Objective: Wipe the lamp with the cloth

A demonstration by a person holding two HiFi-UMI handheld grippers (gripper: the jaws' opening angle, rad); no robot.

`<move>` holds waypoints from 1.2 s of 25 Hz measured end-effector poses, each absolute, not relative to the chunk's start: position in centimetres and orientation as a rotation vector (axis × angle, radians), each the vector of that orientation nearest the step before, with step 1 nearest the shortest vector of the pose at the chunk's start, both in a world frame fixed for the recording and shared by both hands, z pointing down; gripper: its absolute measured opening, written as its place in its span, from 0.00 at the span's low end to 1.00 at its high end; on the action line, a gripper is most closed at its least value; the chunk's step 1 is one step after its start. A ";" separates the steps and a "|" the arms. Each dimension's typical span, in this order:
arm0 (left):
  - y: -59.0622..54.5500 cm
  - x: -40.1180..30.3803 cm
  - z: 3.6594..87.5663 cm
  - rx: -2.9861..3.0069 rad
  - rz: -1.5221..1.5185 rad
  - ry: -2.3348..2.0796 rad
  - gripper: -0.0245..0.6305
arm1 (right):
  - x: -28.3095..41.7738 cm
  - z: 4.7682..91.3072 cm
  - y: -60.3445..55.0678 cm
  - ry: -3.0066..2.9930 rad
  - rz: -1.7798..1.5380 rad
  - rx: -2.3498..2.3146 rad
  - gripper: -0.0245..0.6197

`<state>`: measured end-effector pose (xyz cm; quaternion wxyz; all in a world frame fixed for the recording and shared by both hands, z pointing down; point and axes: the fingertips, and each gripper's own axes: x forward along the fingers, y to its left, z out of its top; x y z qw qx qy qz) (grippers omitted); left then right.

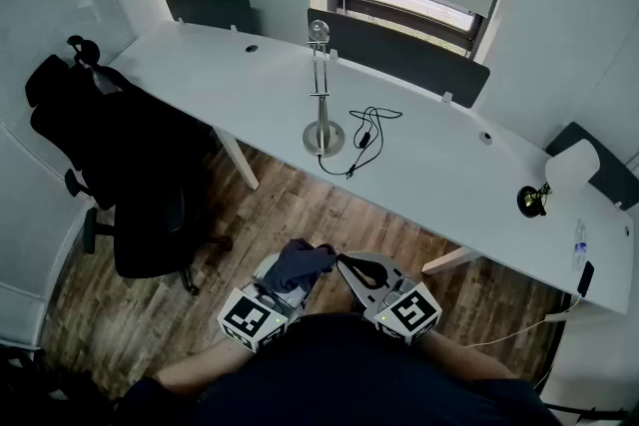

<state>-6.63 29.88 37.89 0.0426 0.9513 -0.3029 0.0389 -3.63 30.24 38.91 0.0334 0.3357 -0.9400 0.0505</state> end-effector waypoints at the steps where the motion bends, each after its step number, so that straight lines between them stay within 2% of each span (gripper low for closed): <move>1: 29.8 -6.6 37.9 2.911 0.117 -0.929 0.15 | -3.6 38.9 30.2 -2.893 0.156 1.033 0.06; 20: 28.1 -8.6 38.5 2.880 0.093 -0.933 0.15 | -5.3 39.2 28.4 -2.906 0.149 1.050 0.06; 30: 18.4 -7.2 39.7 2.808 0.097 -1.070 0.15 | -2.6 39.9 18.5 -2.935 0.236 0.998 0.06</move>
